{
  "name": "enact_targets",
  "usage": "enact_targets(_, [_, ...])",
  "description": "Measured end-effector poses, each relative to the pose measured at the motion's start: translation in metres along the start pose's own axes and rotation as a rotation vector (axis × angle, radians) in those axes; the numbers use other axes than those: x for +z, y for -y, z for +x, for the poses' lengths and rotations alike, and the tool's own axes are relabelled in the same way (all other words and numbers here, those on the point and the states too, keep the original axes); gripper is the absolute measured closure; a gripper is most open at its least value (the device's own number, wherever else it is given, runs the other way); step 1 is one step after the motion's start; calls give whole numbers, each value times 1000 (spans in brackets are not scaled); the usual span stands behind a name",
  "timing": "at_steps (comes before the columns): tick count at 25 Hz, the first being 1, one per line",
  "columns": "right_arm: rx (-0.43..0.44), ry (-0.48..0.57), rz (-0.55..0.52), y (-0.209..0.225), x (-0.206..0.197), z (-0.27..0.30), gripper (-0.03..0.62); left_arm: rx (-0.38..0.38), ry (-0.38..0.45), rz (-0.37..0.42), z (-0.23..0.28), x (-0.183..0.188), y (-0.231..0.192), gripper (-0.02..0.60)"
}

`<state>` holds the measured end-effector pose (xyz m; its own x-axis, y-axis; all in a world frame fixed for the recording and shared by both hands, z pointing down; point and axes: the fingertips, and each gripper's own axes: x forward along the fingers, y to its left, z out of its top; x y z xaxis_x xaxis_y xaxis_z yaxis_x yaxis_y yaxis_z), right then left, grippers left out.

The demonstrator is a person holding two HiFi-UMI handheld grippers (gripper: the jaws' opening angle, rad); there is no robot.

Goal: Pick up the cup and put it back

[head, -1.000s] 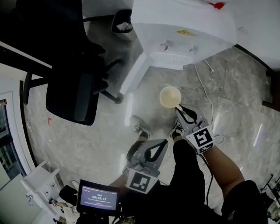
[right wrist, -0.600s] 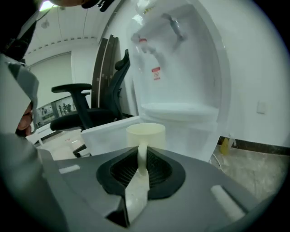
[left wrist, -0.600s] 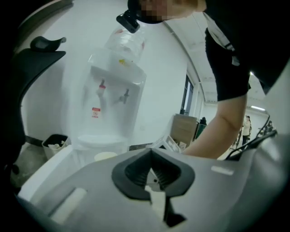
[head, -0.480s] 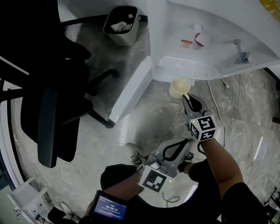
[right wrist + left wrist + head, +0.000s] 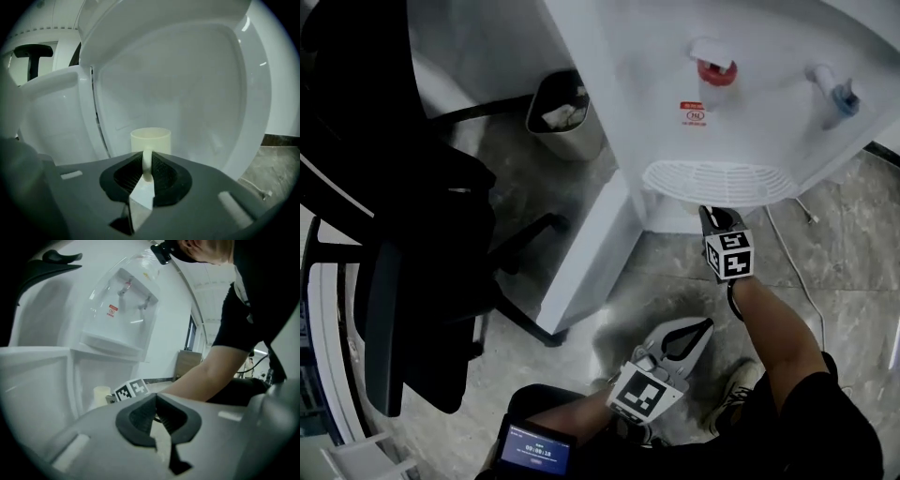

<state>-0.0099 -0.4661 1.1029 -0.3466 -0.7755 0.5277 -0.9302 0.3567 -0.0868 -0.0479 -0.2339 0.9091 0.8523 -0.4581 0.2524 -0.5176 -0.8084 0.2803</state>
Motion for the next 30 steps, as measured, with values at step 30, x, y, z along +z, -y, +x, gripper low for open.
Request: enact_targets(30, [-18, -90, 1, 13, -32, 52, 482, 12, 35, 79, 8, 7, -24, 577])
